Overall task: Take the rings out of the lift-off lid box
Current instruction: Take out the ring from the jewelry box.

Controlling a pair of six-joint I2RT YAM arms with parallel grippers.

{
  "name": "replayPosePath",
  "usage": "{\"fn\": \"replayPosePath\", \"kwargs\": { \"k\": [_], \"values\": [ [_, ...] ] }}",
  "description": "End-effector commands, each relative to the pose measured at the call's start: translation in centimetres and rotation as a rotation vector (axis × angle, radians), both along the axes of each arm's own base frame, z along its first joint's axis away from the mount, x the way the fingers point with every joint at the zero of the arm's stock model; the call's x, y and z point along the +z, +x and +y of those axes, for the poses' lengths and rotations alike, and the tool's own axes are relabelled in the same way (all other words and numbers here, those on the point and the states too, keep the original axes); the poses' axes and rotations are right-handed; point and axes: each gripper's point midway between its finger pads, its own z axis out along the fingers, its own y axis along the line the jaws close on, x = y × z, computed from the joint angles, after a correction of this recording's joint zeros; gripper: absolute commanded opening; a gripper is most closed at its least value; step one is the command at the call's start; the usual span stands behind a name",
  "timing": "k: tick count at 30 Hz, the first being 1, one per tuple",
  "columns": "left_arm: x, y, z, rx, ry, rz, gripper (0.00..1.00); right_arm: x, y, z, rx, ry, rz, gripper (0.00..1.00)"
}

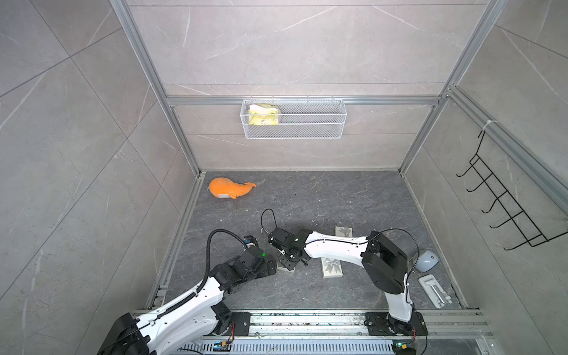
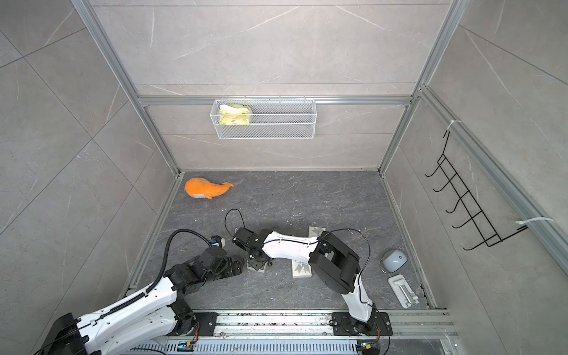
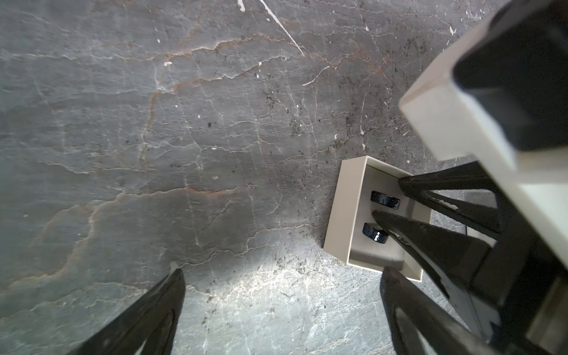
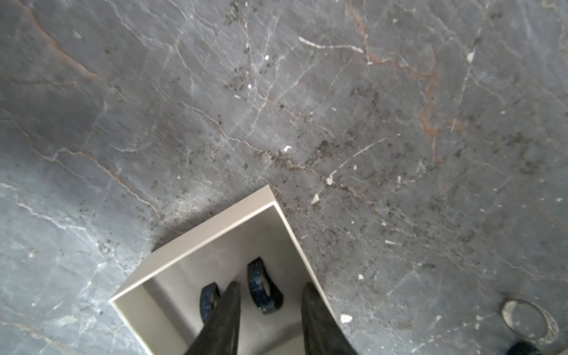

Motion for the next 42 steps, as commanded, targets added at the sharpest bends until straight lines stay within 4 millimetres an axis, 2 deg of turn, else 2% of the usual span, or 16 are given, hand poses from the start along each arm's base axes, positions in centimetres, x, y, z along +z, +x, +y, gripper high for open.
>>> {"fn": "replayPosePath", "kwargs": {
  "k": [1,12,27,34,42],
  "values": [
    [-0.1,0.2,-0.9,-0.004,-0.042,0.01,0.99,0.0,-0.1,0.3,0.018,-0.014,0.002,0.34],
    [-1.1,0.9,-1.6,-0.008,-0.017,0.034,0.99,0.2,-0.4,0.5,0.028,0.005,0.018,0.21],
    [-1.2,2.4,-2.6,-0.003,-0.037,0.037,0.99,2.0,-0.9,0.9,0.027,0.067,0.028,0.05],
    [-0.3,3.0,-3.2,0.019,-0.075,0.019,0.99,2.5,-1.2,0.9,-0.009,0.097,0.047,0.05],
    [-1.5,2.9,-2.9,0.029,-0.045,0.05,0.98,2.3,-1.5,0.7,-0.025,0.112,0.054,0.04]
  ]
}}
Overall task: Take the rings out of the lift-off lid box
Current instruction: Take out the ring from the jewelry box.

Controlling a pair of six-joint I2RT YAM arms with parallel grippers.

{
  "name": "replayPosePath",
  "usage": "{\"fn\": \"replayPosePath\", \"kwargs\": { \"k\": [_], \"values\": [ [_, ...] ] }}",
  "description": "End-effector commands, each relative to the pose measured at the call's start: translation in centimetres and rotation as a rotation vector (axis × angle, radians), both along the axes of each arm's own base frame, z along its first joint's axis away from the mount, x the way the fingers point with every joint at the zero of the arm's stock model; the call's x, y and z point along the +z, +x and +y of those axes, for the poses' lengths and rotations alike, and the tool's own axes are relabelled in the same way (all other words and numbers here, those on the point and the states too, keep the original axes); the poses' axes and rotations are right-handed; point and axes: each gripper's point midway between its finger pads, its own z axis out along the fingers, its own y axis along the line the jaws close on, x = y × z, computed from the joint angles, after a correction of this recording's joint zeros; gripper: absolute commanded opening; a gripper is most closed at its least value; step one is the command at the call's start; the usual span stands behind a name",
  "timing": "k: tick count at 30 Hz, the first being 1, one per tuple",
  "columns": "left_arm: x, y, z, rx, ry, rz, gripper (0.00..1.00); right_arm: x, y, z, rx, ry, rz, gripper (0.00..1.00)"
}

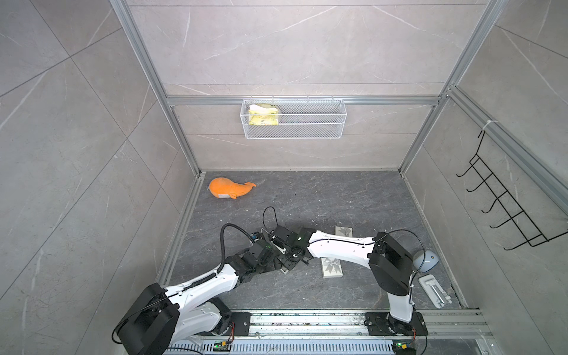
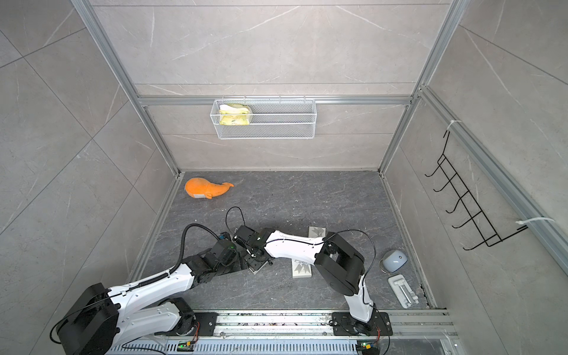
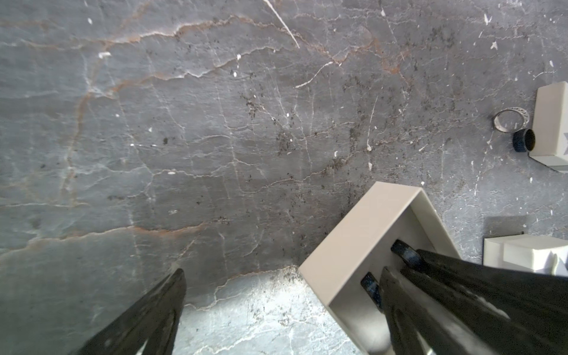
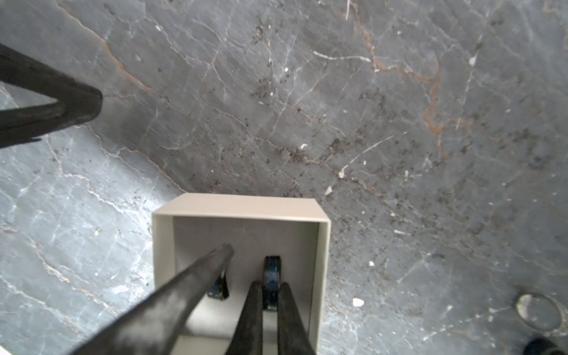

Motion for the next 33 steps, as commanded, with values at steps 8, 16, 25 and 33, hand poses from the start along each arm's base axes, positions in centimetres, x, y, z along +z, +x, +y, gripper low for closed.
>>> {"fn": "replayPosePath", "kwargs": {
  "k": [8,16,25,33],
  "values": [
    [-0.1,1.0,-1.4,0.013,-0.053,0.002,0.95,0.9,-0.8,0.7,-0.034,0.077,0.028,0.02],
    [-1.2,0.7,-0.7,0.029,-0.02,0.027,0.86,1.1,-0.3,0.4,-0.071,0.083,0.016,0.0],
    [-1.3,-0.1,0.8,0.049,0.059,0.074,0.82,1.7,0.9,-0.1,-0.131,0.098,0.002,0.0],
    [-1.5,0.1,0.7,0.037,0.101,0.101,0.75,2.3,0.5,0.3,-0.125,0.128,0.019,0.0]
  ]
}}
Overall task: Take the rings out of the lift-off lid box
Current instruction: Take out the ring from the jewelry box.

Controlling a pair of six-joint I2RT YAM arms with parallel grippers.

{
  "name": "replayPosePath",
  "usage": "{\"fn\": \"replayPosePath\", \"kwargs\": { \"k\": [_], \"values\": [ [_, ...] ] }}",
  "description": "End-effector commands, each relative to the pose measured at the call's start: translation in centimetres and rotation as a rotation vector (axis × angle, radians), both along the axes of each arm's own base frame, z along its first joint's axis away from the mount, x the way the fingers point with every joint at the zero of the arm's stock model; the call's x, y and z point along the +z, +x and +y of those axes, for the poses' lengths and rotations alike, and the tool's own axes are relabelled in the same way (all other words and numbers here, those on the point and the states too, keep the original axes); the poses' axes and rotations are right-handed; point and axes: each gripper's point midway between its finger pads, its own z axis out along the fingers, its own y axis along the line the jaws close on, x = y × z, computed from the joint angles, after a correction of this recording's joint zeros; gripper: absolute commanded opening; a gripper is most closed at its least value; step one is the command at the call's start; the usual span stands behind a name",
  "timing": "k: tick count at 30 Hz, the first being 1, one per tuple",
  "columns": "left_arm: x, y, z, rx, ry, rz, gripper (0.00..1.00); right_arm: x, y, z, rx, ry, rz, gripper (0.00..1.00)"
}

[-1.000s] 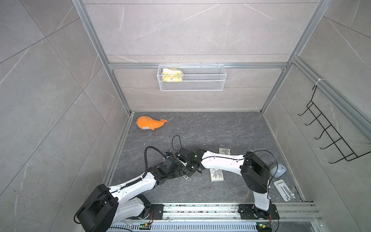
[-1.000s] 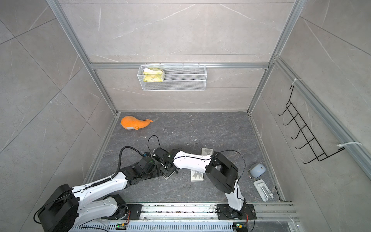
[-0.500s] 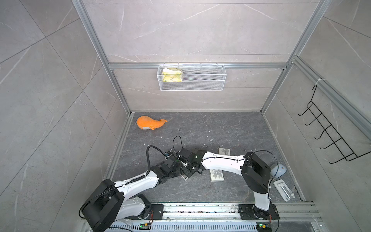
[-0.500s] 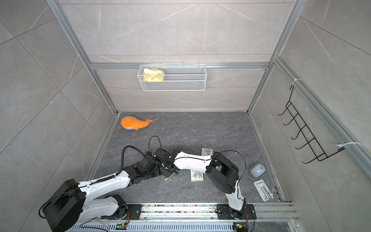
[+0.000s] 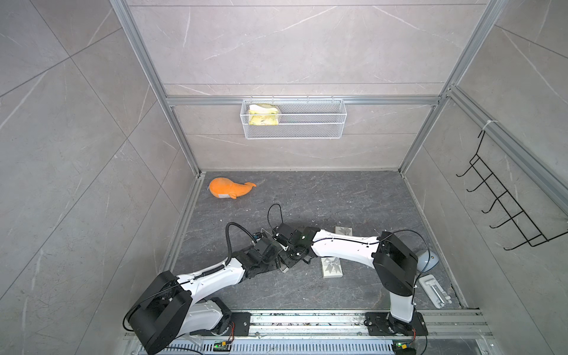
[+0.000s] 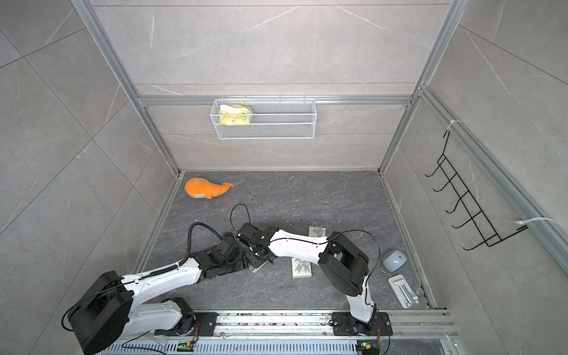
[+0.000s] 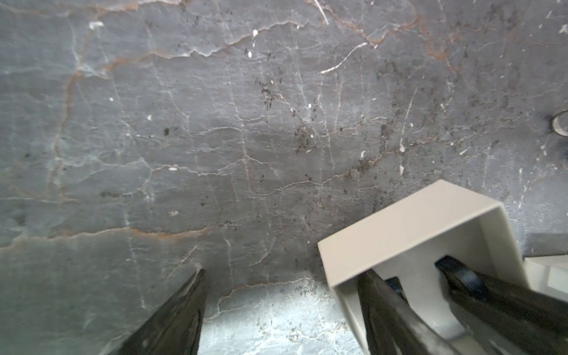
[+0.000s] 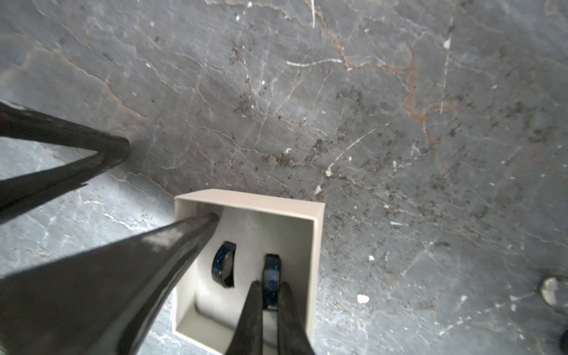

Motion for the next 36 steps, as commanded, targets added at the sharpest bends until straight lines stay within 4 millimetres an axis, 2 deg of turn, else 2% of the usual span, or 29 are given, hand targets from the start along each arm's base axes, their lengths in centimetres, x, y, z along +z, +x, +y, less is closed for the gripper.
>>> {"fn": "replayPosePath", "kwargs": {
  "k": [1,7,25,36],
  "values": [
    [0.0,0.0,0.6,0.01,0.045,0.023,0.74,1.4,-0.1,0.2,-0.009,0.044,-0.006,0.0],
    [0.8,0.8,0.1,0.007,0.041,0.008,0.71,0.9,-0.5,0.2,-0.013,0.056,0.014,0.0],
    [-1.7,0.6,-0.3,-0.021,0.089,0.083,0.63,1.7,-0.8,0.6,-0.062,0.231,0.107,0.0],
    [-2.6,0.2,0.2,-0.043,0.13,0.105,0.62,1.9,-0.4,0.3,-0.07,0.257,0.069,0.0]
  ]
}}
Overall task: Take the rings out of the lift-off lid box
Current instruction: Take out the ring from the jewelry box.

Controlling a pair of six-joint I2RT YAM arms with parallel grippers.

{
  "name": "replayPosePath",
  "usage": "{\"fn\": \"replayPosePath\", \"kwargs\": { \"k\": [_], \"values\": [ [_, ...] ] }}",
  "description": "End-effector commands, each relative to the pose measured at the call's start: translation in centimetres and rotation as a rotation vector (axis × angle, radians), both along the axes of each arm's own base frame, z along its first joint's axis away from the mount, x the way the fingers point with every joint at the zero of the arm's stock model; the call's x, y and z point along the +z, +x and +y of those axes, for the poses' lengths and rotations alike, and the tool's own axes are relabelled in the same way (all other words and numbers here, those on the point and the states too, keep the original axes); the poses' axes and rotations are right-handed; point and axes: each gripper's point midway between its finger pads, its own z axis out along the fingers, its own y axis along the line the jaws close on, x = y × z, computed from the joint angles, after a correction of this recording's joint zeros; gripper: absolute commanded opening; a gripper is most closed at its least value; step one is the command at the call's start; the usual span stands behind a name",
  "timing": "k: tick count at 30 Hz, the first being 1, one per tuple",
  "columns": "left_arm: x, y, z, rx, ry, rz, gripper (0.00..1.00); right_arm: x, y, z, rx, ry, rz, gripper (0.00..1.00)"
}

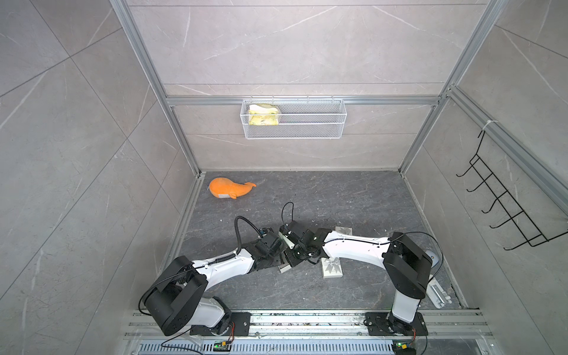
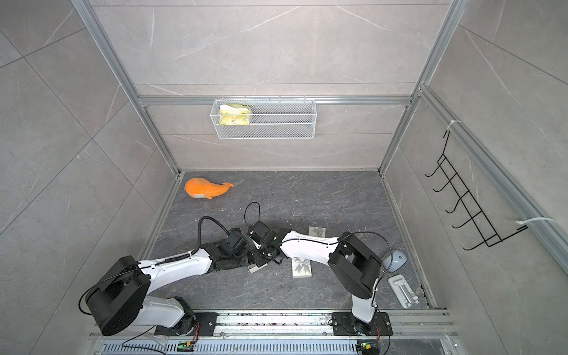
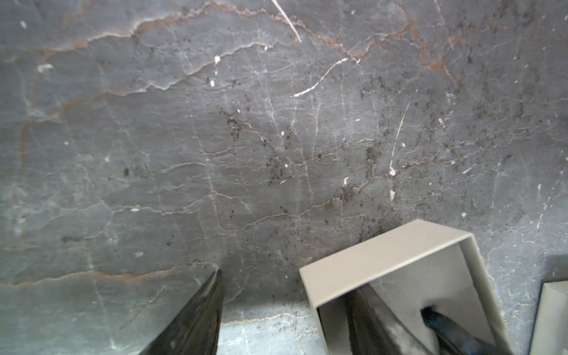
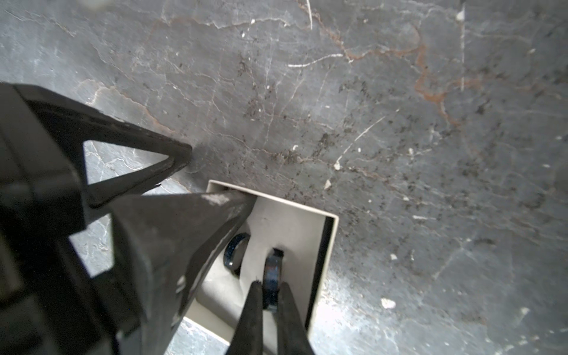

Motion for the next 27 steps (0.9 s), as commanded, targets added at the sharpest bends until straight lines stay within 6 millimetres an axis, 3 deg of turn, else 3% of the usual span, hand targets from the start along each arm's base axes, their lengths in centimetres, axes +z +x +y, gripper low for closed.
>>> {"fn": "replayPosePath", "kwargs": {
  "k": [1,14,27],
  "values": [
    [-2.1,-1.3,1.6,-0.014,0.083,0.074,0.62,1.6,0.1,0.6,-0.012,0.063,-0.018,0.0],
    [-2.5,-1.4,2.0,-0.04,0.119,0.074,0.58,1.4,0.9,0.2,-0.054,0.072,-0.075,0.0],
    [-2.9,-1.7,2.3,-0.049,0.131,0.08,0.56,2.5,1.1,-0.3,-0.102,0.148,-0.122,0.0]
  ]
}}
